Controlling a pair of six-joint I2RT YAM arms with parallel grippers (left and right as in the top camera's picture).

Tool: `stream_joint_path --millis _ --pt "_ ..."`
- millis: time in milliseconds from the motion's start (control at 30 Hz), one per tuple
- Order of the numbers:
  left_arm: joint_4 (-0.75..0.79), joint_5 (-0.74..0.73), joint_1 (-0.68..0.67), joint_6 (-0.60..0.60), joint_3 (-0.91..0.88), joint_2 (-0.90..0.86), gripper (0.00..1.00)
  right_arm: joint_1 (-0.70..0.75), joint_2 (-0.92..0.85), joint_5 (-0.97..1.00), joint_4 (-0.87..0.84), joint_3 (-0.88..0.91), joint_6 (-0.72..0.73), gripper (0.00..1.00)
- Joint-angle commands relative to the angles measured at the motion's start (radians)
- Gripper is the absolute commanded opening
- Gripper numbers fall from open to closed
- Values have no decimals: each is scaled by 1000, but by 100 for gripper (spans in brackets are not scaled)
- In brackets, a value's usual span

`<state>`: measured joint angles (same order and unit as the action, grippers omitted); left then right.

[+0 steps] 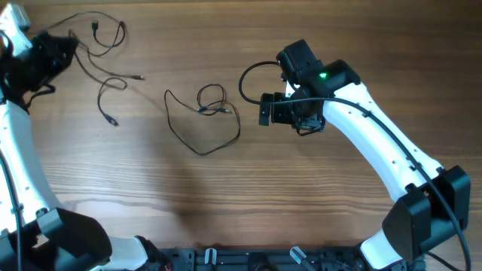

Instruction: Untangle cables

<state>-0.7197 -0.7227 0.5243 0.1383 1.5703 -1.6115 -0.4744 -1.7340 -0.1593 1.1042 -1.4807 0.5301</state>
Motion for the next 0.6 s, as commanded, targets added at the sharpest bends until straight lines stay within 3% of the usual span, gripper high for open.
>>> stream_joint_path --millis 0,167,333,567 --pt "-50 47 58 -154 6 -26 4 0 -11 9 -5 4 -5 100" --pt "-89 135 127 -153 6 -71 4 0 -11 9 0 4 -6 100" --pt "-95 330 192 -153 6 -114 4 0 -11 9 3 4 -6 100" --pt "27 415 219 -154 6 -232 4 0 -11 8 8 4 -4 100"
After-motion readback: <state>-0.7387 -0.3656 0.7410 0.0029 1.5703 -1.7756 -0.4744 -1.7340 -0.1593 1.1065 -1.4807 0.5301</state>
